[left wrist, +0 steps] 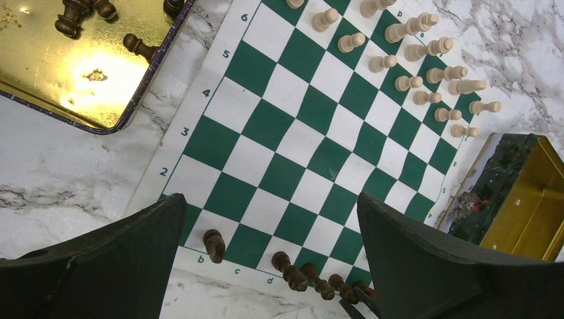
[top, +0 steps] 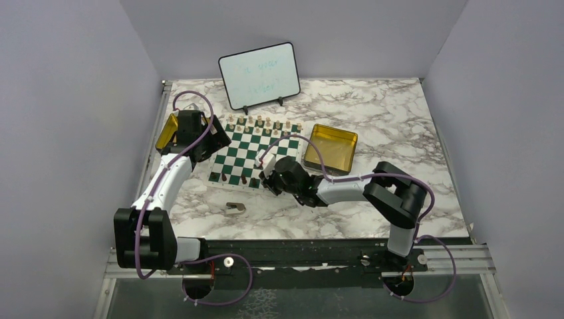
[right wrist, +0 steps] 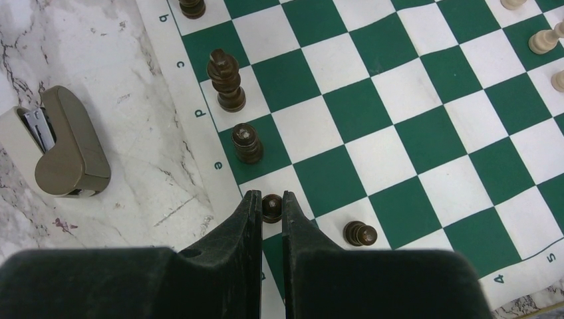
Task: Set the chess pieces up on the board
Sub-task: Place the chess piece on the chessboard.
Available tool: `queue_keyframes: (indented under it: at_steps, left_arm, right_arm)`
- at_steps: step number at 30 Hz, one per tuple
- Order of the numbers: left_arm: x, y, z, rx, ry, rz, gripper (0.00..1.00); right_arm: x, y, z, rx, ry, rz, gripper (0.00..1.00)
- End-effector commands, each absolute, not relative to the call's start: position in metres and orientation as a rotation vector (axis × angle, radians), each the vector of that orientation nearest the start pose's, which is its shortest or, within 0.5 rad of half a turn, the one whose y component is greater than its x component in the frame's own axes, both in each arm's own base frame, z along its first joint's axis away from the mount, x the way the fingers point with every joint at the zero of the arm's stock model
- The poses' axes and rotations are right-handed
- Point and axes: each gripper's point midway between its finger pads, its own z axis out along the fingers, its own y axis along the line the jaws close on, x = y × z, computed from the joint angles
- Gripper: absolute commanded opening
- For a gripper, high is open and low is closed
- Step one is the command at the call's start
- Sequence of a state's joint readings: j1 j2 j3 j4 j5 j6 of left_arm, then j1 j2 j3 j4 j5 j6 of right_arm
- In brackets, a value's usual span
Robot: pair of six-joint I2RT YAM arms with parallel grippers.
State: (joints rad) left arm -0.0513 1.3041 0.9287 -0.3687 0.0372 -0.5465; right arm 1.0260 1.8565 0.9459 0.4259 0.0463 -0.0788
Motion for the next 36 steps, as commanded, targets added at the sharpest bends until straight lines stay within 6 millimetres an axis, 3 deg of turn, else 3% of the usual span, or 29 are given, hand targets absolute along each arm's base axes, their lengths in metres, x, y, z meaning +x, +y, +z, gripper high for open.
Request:
queue_keyframes:
  at_steps: [1,10,15,26,36]
  left_arm:
    - [0.358,-0.047,0.141,-0.564,2.271,-0.366,0.99]
    - [0.358,-0.048,0.143,-0.553,2.272,-0.377,0.99]
    - [0.359,-0.051,0.149,-0.508,2.264,-0.393,0.99]
    - [0.354,-0.042,0.162,-0.447,2.228,-0.332,0.99]
    - [0.357,-0.04,0.165,-0.397,2.243,-0.301,0.99]
  right_arm:
    - [0.267,0.417,0.052,-1.047,1.81,0.516,0.1]
    - [0.269,0.417,0.054,-1.028,1.821,0.512,0.35]
    - [0.269,0.421,0.062,-1.013,1.821,0.534,0.43]
    - [0.272,0.419,0.106,-0.902,1.829,0.556,0.69]
    - [0.263,0.395,0.163,-0.78,1.806,0.6,0.82]
